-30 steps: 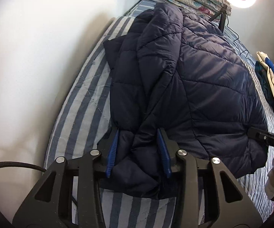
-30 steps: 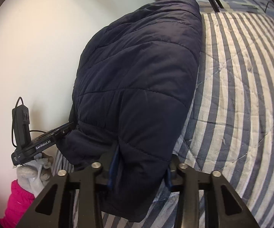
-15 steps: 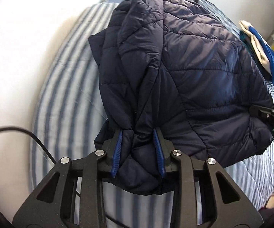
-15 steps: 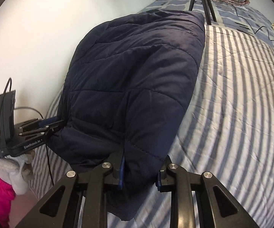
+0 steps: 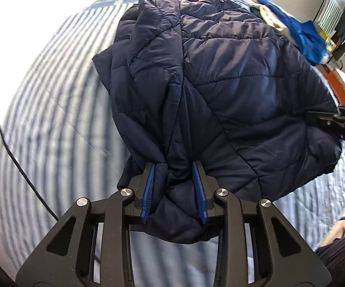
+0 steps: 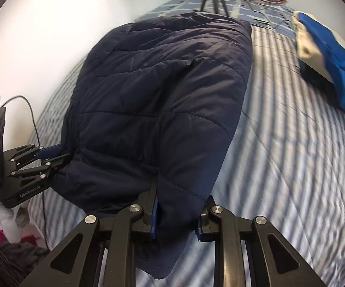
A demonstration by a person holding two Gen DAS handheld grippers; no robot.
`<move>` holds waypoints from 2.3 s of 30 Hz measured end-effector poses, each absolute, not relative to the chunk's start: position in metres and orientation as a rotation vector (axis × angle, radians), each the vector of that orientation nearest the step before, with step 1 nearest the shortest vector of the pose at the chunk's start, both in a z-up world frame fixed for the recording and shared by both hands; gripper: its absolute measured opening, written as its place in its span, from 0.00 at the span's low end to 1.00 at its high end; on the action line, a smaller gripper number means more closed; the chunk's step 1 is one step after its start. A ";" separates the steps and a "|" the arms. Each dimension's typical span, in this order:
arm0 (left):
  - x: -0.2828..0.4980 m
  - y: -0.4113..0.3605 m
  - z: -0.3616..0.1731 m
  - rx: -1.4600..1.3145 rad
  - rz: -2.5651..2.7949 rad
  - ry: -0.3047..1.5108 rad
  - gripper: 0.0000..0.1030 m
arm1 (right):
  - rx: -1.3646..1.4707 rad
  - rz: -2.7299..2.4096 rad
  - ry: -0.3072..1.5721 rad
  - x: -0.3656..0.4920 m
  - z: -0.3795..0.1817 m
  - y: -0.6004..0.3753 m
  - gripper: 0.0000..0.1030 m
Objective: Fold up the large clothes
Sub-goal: 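Fold the held end over the jacket with both tools, then open them, then grasp the folded jacket edge with the left tool while the right tool grasps it too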
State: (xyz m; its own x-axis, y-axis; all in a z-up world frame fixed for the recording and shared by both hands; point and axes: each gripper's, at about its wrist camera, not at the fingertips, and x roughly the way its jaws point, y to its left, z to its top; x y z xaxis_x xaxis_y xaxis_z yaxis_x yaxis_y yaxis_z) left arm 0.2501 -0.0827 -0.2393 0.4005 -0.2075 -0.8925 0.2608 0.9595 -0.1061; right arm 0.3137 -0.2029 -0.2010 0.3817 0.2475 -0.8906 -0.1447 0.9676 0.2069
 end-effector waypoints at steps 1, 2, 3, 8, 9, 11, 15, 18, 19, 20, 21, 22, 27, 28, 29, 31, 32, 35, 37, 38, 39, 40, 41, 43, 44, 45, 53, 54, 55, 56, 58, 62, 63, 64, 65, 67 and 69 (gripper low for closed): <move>0.243 -0.087 -0.240 0.042 -0.304 1.122 0.30 | 0.093 0.248 1.152 0.305 -0.204 -0.208 0.21; 0.237 -0.090 -0.240 0.033 -0.314 1.125 0.30 | 0.081 0.240 1.149 0.297 -0.203 -0.212 0.21; 0.233 -0.094 -0.241 0.027 -0.325 1.127 0.30 | 0.071 0.233 1.148 0.289 -0.204 -0.217 0.21; 0.214 -0.104 -0.241 0.036 -0.342 1.107 0.30 | 0.054 0.188 1.132 0.281 -0.215 -0.229 0.24; 0.215 -0.105 -0.239 0.038 -0.341 1.108 0.30 | 0.041 0.181 1.129 0.278 -0.216 -0.227 0.30; 0.213 -0.097 -0.233 0.030 -0.341 1.119 0.30 | 0.010 0.167 1.125 0.275 -0.217 -0.224 0.39; 0.201 -0.067 -0.201 0.009 -0.349 1.077 0.30 | 0.004 0.149 1.088 0.260 -0.201 -0.230 0.45; 0.195 -0.054 -0.165 0.021 -0.358 0.998 0.30 | -0.015 0.126 0.990 0.242 -0.177 -0.235 0.61; 0.198 -0.053 -0.153 0.035 -0.361 0.970 0.30 | -0.014 0.119 0.969 0.238 -0.172 -0.234 0.61; 0.201 -0.055 -0.143 0.051 -0.365 0.945 0.30 | -0.002 0.110 0.930 0.234 -0.164 -0.237 0.61; 0.204 -0.057 -0.136 0.060 -0.371 0.926 0.30 | 0.008 0.106 0.910 0.234 -0.161 -0.240 0.61; 0.212 -0.064 -0.128 0.066 -0.375 0.906 0.30 | 0.023 0.097 0.884 0.232 -0.157 -0.242 0.61; 0.251 -0.101 -0.116 0.118 -0.385 0.813 0.43 | 0.051 0.082 0.824 0.238 -0.155 -0.247 0.61; 0.263 -0.110 -0.119 0.137 -0.380 0.807 0.43 | 0.047 0.078 0.826 0.241 -0.155 -0.243 0.61; 0.274 -0.118 -0.123 0.150 -0.375 0.814 0.43 | 0.044 0.076 0.827 0.243 -0.155 -0.240 0.61; 0.297 -0.129 -0.133 0.133 -0.373 0.836 0.43 | 0.046 0.079 0.836 0.249 -0.159 -0.245 0.61; 0.306 -0.135 -0.140 0.128 -0.365 0.845 0.43 | 0.050 0.081 0.845 0.254 -0.161 -0.246 0.61; 0.332 -0.147 -0.159 0.160 -0.311 0.855 0.43 | 0.055 0.087 0.871 0.259 -0.166 -0.246 0.61; 0.349 -0.147 -0.175 0.179 -0.261 0.878 0.43 | 0.055 0.092 0.881 0.264 -0.170 -0.247 0.61; 0.353 -0.145 -0.183 0.187 -0.235 0.891 0.43 | 0.056 0.092 0.884 0.267 -0.172 -0.249 0.61; 0.360 -0.140 -0.195 0.190 -0.203 0.918 0.44 | 0.062 0.090 0.888 0.271 -0.174 -0.252 0.61; 0.366 -0.135 -0.205 0.174 -0.195 0.952 0.47 | 0.070 0.088 0.892 0.273 -0.177 -0.254 0.61; 0.370 -0.130 -0.214 0.149 -0.191 0.979 0.47 | 0.094 0.084 0.899 0.276 -0.181 -0.259 0.61; 0.371 -0.120 -0.225 0.115 -0.178 0.997 0.48 | 0.135 0.079 0.916 0.281 -0.189 -0.268 0.60; 0.371 -0.118 -0.227 0.116 -0.179 0.996 0.48 | 0.148 0.080 0.924 0.283 -0.192 -0.270 0.58; 0.371 -0.117 -0.230 0.122 -0.182 0.992 0.48 | 0.160 0.083 0.932 0.284 -0.196 -0.272 0.55; 0.363 -0.096 -0.201 -0.001 -0.223 0.965 0.50 | 0.107 0.137 0.919 0.288 -0.189 -0.258 0.46; 0.359 -0.094 -0.193 -0.004 -0.227 0.949 0.50 | 0.087 0.146 0.900 0.291 -0.181 -0.257 0.42; 0.354 -0.091 -0.186 0.001 -0.226 0.927 0.50 | 0.071 0.148 0.880 0.297 -0.173 -0.258 0.40; 0.351 -0.089 -0.180 0.006 -0.224 0.911 0.50 | 0.064 0.149 0.864 0.303 -0.167 -0.258 0.35; 0.346 -0.083 -0.172 -0.009 -0.227 0.894 0.50 | 0.059 0.157 0.828 0.321 -0.155 -0.260 0.35; 0.345 -0.073 -0.167 -0.054 -0.241 0.895 0.50 | 0.046 0.167 0.802 0.386 -0.146 -0.250 0.35; 0.345 -0.072 -0.167 -0.065 -0.249 0.900 0.50 | 0.041 0.166 0.807 0.403 -0.148 -0.245 0.35; 0.345 -0.072 -0.167 -0.067 -0.253 0.902 0.50 | 0.039 0.167 0.813 0.416 -0.150 -0.240 0.35; 0.344 -0.073 -0.167 -0.062 -0.260 0.903 0.50 | 0.036 0.164 0.823 0.435 -0.155 -0.235 0.35; 0.343 -0.073 -0.164 -0.051 -0.275 0.894 0.50 | 0.052 0.174 0.857 0.469 -0.167 -0.225 0.35; 0.342 -0.068 -0.160 -0.049 -0.285 0.885 0.50 | 0.066 0.180 0.887 0.491 -0.178 -0.216 0.35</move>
State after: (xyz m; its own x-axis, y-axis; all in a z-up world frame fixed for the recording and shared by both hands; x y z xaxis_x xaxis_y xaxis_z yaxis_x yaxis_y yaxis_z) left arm 0.3419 -0.0683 -0.1601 0.5981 -0.2659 -0.7561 0.2252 0.9611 -0.1598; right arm 0.4913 -0.2163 -0.1781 0.6178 0.1836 -0.7646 -0.1291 0.9829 0.1317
